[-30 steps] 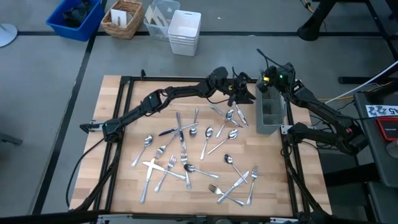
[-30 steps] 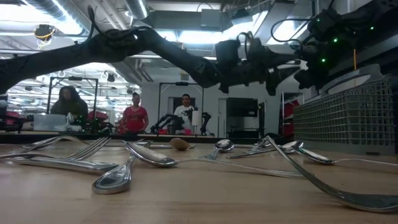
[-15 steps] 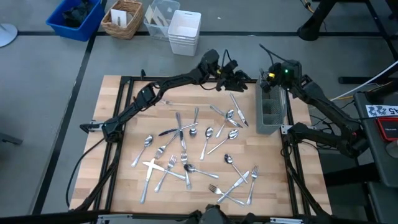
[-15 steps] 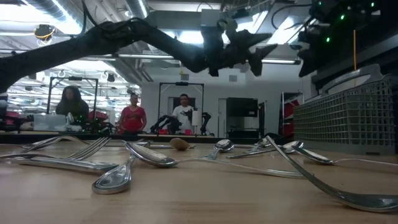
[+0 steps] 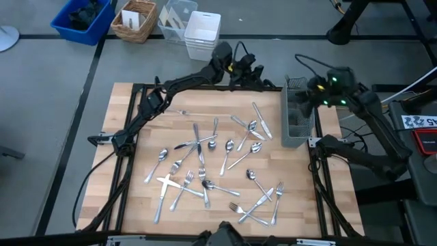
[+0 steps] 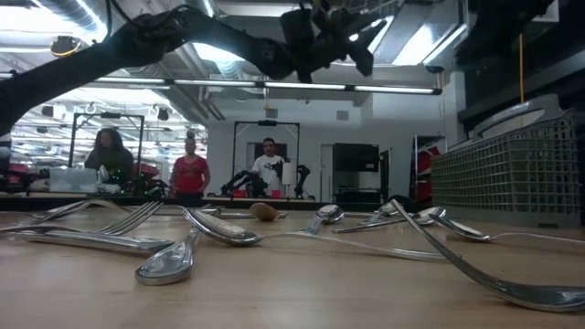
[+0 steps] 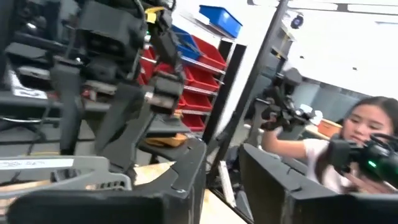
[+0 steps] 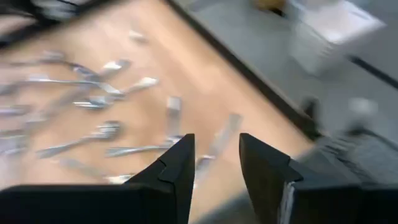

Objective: Sort silverware
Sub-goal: Put the fork into the left section of the utensil holder

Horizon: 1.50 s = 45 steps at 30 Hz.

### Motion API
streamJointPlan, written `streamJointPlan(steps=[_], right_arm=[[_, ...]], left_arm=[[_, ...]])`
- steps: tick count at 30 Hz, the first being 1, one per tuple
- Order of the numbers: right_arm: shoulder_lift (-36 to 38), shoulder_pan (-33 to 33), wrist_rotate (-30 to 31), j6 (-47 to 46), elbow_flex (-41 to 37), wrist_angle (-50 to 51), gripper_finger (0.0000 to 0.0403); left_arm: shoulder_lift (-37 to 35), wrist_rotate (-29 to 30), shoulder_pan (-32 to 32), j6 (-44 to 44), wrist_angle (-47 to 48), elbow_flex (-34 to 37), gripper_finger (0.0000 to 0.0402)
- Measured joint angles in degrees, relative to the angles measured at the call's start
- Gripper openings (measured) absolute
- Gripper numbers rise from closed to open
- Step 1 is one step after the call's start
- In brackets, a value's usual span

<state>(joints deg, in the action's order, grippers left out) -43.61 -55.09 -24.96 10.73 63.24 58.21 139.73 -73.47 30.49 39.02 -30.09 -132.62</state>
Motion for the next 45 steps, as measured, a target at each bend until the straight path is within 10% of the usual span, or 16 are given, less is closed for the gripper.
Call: streamJointPlan(steps=[8, 13, 28, 45], right_arm=[[11.7, 0.0, -19.4, -3.4, 0.0, 8.0, 0.0129], [17.7, 0.0, -24.1, -6.6, 0.0, 12.8, 0.0129], [22.8, -0.1, -29.6, -10.4, -2.5, 13.7, 0.0129], [22.7, -0.1, -33.9, -10.7, -14.4, -1.7, 0.0129]], left_arm=[[-0.8, -3.0, -0.1, -1.2, 5.0, 0.0, 0.0044], [-0.8, 1.5, 0.2, -16.4, 20.9, 0.0, 0.0024], [-6.6, 58.2, -1.9, -57.6, 80.0, 0.0, 0.0001], [-7.4, 63.2, -8.4, -55.4, 94.7, 0.0, 0.0003]])
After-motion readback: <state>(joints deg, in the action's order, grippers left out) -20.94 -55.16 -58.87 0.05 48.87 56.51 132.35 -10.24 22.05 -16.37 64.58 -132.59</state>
